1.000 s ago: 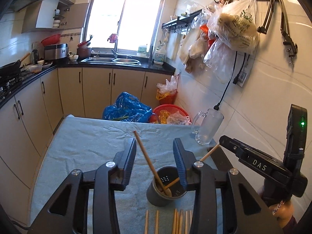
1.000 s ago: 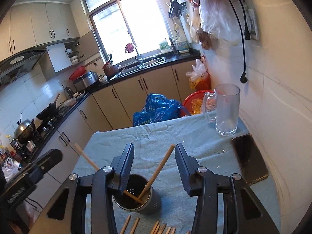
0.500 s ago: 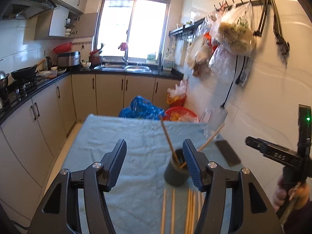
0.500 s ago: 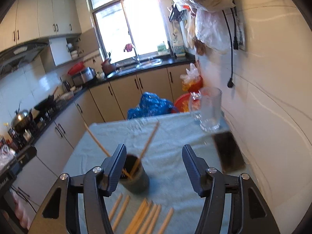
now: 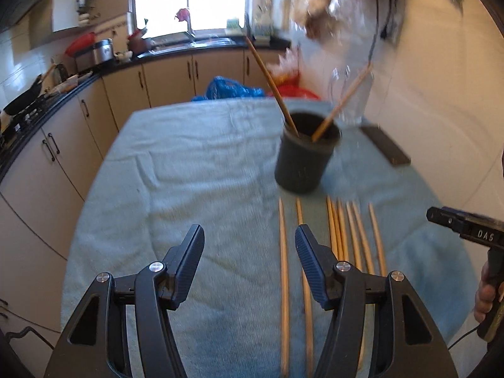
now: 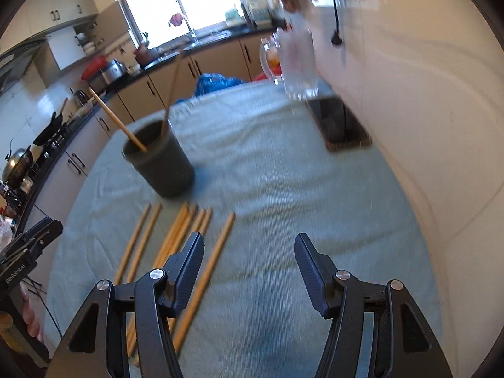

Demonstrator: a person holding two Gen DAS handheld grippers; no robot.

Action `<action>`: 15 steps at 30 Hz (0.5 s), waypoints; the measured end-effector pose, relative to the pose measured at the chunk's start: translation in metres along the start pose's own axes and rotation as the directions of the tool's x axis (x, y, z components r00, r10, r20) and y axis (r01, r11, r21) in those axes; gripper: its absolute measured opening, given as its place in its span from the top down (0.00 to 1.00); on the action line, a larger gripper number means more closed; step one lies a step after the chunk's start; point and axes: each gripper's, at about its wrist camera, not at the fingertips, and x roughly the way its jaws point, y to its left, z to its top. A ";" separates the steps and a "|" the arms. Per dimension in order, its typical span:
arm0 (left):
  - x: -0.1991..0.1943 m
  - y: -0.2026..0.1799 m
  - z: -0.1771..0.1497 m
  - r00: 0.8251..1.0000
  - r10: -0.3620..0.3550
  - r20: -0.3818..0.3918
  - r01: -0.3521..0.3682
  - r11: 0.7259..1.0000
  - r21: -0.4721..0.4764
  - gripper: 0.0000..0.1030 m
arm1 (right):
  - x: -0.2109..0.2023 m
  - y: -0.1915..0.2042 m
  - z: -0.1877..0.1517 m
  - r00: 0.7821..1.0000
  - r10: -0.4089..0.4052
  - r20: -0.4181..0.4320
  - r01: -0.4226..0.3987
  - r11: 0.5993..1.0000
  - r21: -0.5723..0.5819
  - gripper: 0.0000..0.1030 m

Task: Organize utensils
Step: 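Move both grippers back to the chopstick row and close each on a chopstick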

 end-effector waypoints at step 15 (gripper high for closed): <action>0.072 -0.030 -0.020 0.980 -0.045 -0.193 0.059 0.996 0.067 0.60 | 0.054 0.040 -0.024 0.994 0.010 -0.112 -0.021 0.995 -0.093 0.52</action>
